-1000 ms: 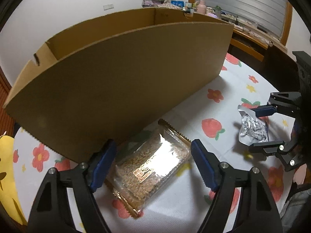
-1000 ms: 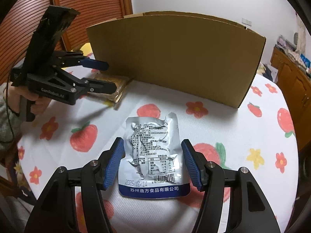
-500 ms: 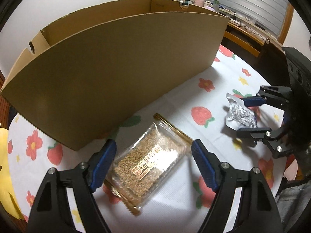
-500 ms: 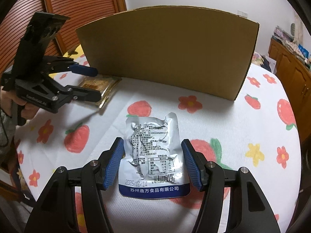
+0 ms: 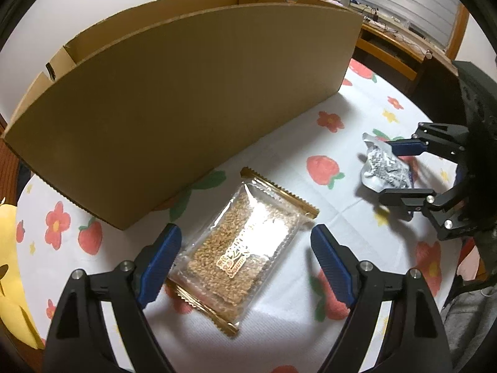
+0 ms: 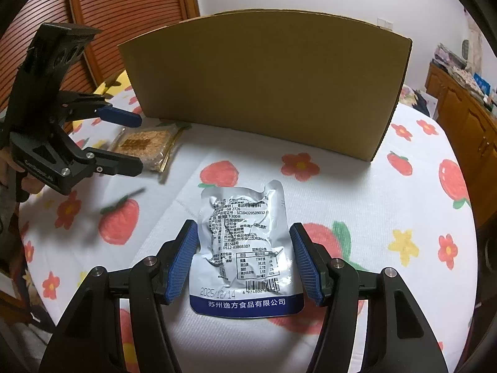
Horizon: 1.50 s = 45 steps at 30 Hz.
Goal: Organize snacks
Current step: 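Grasp the silver printed pouch with the right tool while the left tool grasps the sesame bar, then carry both packets over the box and open both tools to drop them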
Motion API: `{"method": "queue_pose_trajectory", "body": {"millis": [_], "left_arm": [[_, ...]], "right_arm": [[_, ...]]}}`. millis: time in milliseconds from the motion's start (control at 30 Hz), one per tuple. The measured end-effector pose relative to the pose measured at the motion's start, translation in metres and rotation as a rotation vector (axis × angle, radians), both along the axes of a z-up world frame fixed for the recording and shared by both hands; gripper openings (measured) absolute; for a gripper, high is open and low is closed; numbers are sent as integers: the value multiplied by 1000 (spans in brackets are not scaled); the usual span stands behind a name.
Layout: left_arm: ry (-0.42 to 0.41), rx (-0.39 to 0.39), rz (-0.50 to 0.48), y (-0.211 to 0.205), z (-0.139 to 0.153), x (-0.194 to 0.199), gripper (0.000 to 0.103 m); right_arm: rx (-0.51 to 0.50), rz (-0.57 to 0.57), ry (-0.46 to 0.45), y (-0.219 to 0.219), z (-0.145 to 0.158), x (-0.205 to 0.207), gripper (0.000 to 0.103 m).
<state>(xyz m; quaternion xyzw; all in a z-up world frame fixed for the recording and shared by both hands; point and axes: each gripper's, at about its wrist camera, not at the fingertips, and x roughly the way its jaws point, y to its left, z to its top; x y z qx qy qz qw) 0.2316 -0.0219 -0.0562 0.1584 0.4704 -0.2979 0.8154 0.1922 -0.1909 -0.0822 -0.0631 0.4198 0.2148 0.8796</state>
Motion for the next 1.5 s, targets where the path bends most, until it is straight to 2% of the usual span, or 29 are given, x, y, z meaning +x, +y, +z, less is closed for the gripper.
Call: {"method": "queue_pose_trajectory", "body": {"millis": [333,500,600,833,933,1033,1133,1367,1500], "left_arm": [[7,14,21,1,-6,2,83],[0,3,38,5,-5,1,64],[-9,1,38,6,-3,-4,58],[-23,4,29,2,-4,-14,57],[-13,1,31,-2,-6,-11,59],[-20,4,35,-5,-8,-9,66],[-24,-3,43,-7,-8,-7,66],[-45,-14,50,-8,-7,-14,48],[-61,-40,62,-7,-5,-25,47]], "right_arm": [[-12,6,-4,2,-1,-1,62],[-18,5,-5,2,-2,-1,62],[-24,5,-7,3,-2,-1,62],[-35,3,-10,7,-3,-1,63],[-35,2,-10,7,-3,0,63],[-36,2,-11,7,-3,0,63],[-38,2,-11,7,-3,0,63],[-38,2,-10,7,-3,0,63],[-39,1,-10,6,-3,-1,63]]}}
